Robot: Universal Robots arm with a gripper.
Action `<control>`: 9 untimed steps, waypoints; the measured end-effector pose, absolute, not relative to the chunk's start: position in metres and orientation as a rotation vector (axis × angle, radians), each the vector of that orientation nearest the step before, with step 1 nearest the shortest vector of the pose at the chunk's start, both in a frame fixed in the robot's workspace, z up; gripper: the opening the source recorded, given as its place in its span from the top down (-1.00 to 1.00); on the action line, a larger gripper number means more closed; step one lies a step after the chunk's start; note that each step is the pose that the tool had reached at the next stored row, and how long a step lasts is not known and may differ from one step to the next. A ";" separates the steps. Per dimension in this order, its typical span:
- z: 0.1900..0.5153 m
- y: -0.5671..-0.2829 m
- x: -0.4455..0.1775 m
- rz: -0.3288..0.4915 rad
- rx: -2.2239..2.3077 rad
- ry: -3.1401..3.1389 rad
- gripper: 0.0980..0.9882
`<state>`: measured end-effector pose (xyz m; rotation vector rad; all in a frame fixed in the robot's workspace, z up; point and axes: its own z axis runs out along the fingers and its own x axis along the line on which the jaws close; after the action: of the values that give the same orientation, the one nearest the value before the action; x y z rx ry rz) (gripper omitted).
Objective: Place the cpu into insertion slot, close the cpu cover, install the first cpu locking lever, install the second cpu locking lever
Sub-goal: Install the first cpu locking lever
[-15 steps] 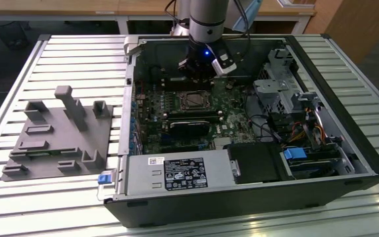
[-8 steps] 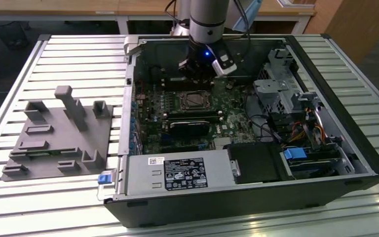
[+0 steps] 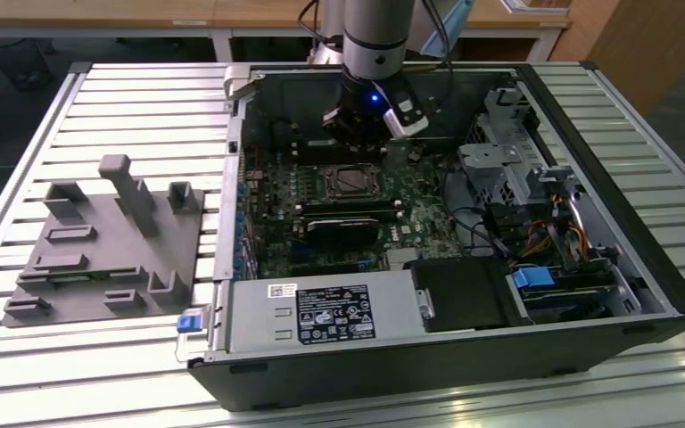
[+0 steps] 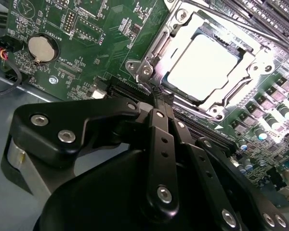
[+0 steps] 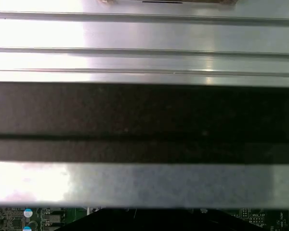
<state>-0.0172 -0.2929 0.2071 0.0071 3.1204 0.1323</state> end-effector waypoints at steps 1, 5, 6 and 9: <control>0.207 -0.293 -0.017 0.132 0.007 3.120 0.97; 0.207 -0.294 -0.017 0.132 0.007 3.120 0.97; 0.207 -0.294 -0.017 0.132 0.007 3.120 0.97; 0.207 -0.295 -0.017 0.132 0.007 3.120 0.97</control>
<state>-0.0172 -0.2945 0.2071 0.0071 3.1204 0.1323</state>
